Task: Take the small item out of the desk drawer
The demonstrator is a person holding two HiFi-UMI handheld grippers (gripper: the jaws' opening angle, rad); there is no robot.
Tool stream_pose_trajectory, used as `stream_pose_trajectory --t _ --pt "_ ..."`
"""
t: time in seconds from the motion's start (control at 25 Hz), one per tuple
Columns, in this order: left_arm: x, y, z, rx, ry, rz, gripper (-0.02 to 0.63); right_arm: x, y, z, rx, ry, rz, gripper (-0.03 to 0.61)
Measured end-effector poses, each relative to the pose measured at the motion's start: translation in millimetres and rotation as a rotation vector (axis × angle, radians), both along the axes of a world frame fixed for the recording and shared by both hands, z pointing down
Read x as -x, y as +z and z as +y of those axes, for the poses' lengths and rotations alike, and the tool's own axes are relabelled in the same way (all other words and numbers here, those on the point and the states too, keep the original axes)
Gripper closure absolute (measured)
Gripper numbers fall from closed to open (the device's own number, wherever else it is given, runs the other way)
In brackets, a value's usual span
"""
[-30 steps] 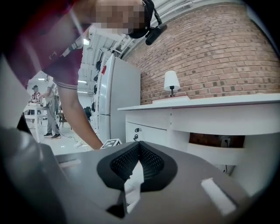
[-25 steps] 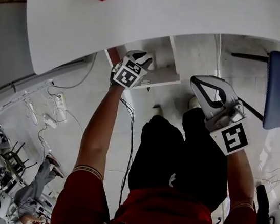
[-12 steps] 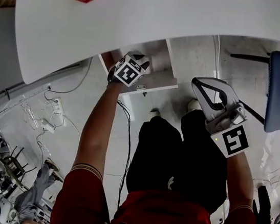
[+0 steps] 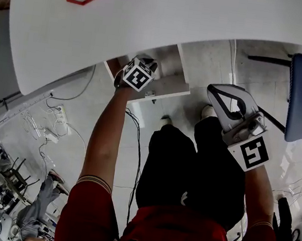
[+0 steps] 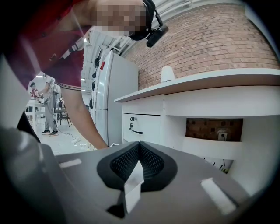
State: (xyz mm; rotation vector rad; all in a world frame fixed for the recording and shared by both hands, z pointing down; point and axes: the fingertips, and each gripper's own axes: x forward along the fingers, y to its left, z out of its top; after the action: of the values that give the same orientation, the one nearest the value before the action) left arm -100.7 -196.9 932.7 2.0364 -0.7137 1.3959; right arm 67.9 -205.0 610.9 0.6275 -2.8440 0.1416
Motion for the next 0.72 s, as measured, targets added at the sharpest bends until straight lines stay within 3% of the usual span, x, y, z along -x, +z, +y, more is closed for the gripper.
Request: stream_pose_trajectory --t 0.12,0.32,0.72 --pt "1 -3 0 -0.015 0.014 -0.014 0.583 1 -1 1 0.007 -0.002 0.001 0.566" --pt "3 -16 -2 -0.056 0.001 -0.019 0.594 1 -5 3 0.020 -0.007 -0.001 0.566" --pt "-4 -111 -21 -0.275 -0.108 0.039 0.594 8 -49 11 0.047 -0.014 -0.020 0.566"
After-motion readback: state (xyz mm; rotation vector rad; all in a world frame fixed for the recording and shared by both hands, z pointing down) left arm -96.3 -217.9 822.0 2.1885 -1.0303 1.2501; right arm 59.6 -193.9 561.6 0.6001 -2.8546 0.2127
